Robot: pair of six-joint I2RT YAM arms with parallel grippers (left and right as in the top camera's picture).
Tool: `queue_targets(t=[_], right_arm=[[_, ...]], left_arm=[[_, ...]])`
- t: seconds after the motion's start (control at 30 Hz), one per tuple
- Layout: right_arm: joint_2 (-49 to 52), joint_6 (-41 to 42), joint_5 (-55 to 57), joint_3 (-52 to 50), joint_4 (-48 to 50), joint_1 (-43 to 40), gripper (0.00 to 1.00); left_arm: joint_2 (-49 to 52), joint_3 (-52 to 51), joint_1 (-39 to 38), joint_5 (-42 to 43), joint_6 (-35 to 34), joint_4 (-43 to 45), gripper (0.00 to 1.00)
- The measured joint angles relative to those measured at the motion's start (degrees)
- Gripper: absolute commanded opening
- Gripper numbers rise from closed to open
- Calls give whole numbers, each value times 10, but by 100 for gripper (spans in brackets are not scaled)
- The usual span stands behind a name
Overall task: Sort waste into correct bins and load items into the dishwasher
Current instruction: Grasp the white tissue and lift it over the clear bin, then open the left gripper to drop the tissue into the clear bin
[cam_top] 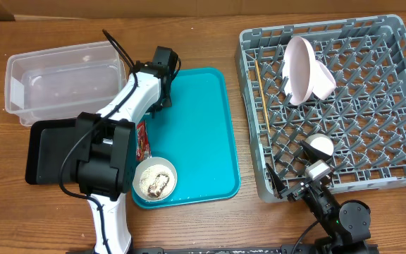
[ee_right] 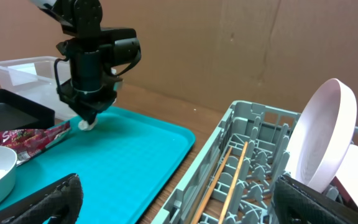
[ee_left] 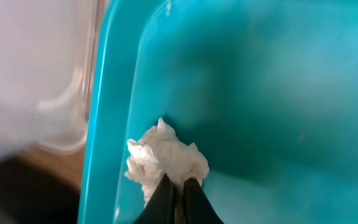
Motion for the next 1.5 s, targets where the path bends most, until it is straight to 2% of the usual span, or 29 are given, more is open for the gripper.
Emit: queue_targets(t=[0.27, 0.43, 0.5, 0.6, 0.67, 0.77, 0.87, 0.9, 1.0, 1.1, 1.13, 1.23, 1.33, 1.43, 1.5], right_arm=[[0, 0, 0, 0, 0, 0, 100], [0, 0, 0, 0, 0, 0, 100], [0, 0, 0, 0, 0, 0, 100], [0, 0, 0, 0, 0, 0, 100], [0, 0, 0, 0, 0, 0, 100], [0, 0, 0, 0, 0, 0, 100], [0, 0, 0, 0, 0, 0, 100], [0, 0, 0, 0, 0, 0, 100], [0, 0, 0, 0, 0, 0, 100], [0, 0, 0, 0, 0, 0, 100], [0, 0, 0, 0, 0, 0, 100], [0, 0, 0, 0, 0, 0, 100], [0, 0, 0, 0, 0, 0, 100], [0, 0, 0, 0, 0, 0, 100], [0, 0, 0, 0, 0, 0, 100]], left_arm=[[-13, 91, 0, 64, -1, -173, 4], [-96, 134, 16, 85, -1, -169, 8], [-148, 148, 47, 87, -1, -156, 8], [-169, 156, 91, 73, -1, -149, 13], [-161, 156, 120, 54, -1, -146, 20], [-129, 156, 154, 39, 10, -125, 39], [-103, 154, 175, 49, 31, -113, 49], [-99, 153, 182, 62, 37, -113, 58], [-98, 162, 198, 105, 50, -120, 62], [-97, 199, 208, 151, 57, -157, 63], [-98, 214, 209, 166, 58, -173, 59], [-100, 259, 205, 218, 60, -265, 55], [-102, 261, 187, 237, 60, -345, 53], [-102, 255, 152, 237, 60, -389, 54], [-102, 246, 124, 233, 60, -400, 58]])
